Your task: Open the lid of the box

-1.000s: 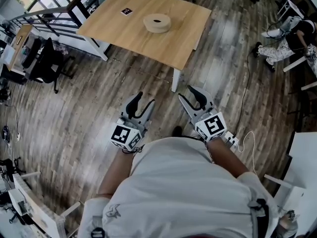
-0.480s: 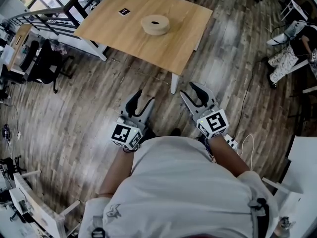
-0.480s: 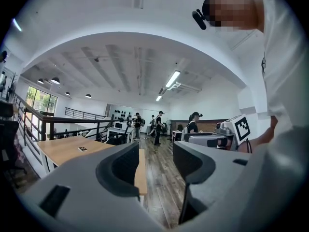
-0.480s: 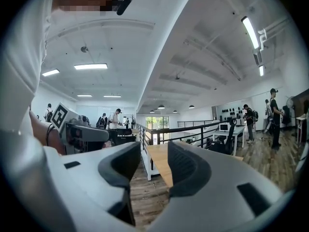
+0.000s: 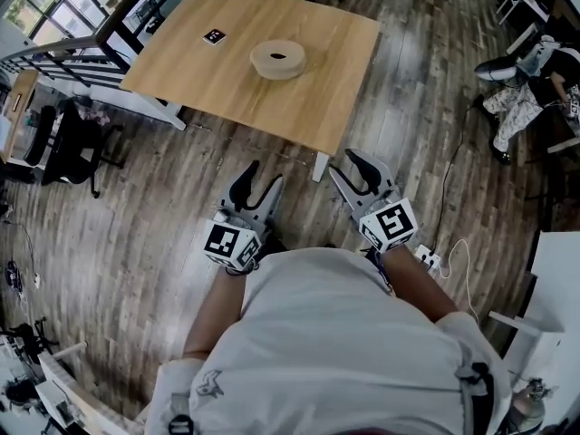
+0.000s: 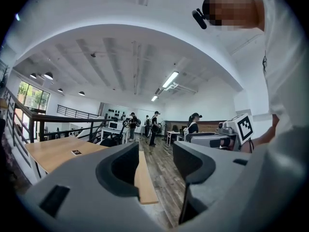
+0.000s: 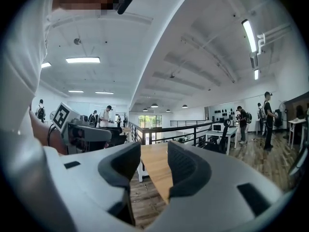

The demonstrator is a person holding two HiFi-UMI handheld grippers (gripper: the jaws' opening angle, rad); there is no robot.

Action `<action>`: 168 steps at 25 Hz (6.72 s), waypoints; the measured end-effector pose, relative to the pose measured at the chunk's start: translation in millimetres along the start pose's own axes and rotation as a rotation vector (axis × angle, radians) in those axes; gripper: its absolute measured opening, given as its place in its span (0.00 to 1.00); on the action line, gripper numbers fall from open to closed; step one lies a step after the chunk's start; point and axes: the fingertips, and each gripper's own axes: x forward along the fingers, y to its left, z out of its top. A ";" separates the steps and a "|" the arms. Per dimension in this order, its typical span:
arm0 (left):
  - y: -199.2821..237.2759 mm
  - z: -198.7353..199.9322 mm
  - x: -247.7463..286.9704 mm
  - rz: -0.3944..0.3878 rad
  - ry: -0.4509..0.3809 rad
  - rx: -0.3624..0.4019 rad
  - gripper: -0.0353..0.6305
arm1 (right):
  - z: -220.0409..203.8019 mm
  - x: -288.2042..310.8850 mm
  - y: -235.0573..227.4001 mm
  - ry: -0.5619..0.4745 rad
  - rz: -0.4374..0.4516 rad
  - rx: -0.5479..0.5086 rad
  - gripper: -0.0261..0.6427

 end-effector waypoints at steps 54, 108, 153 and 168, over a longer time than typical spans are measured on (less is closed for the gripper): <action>254.1 17.7 191.0 -0.305 0.096 0.020 0.38 | 11.2 289.4 -133.2 0.060 -0.163 -0.055 0.31; 416.1 -221.6 329.7 -0.830 0.641 0.307 0.45 | -241.8 451.2 -228.3 0.825 -0.141 -0.299 0.35; 402.3 -290.9 357.0 -1.011 0.648 0.395 0.52 | -271.2 480.3 -230.8 0.814 -0.118 -0.798 0.11; 407.6 -296.5 356.6 -0.982 0.644 0.395 0.52 | -202.7 458.6 -227.3 0.734 -0.240 -0.670 0.10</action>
